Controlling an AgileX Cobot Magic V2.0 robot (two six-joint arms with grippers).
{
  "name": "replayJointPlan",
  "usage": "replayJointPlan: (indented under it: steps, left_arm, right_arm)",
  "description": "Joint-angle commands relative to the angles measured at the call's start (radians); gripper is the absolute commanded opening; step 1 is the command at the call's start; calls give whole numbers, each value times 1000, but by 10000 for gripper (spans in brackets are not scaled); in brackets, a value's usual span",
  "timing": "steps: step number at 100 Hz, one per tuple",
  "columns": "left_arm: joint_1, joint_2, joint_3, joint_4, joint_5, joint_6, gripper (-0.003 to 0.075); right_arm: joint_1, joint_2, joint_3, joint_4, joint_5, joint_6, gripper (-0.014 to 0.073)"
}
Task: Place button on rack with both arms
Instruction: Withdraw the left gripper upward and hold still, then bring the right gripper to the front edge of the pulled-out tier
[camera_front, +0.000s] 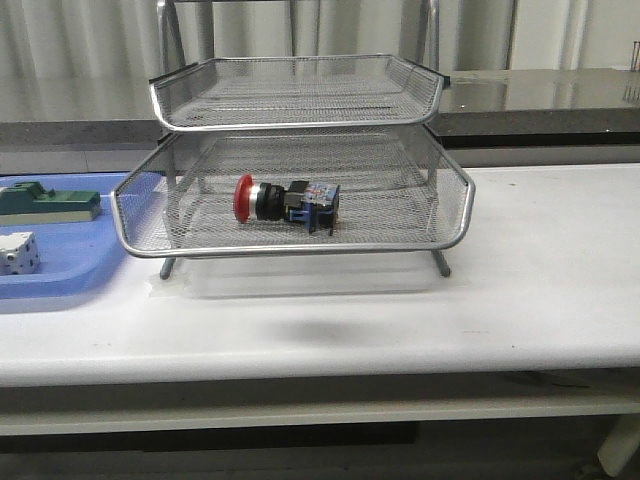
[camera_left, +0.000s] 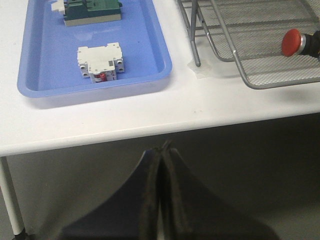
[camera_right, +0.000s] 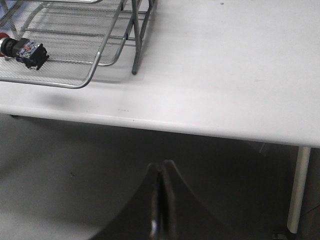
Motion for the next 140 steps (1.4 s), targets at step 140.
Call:
replayJointPlan:
  steps: [140]
  left_arm:
    - [2,8,-27,-14,-62,-10,-21]
  right_arm:
    - [133,1077,-34,989,-422,-501,-69]
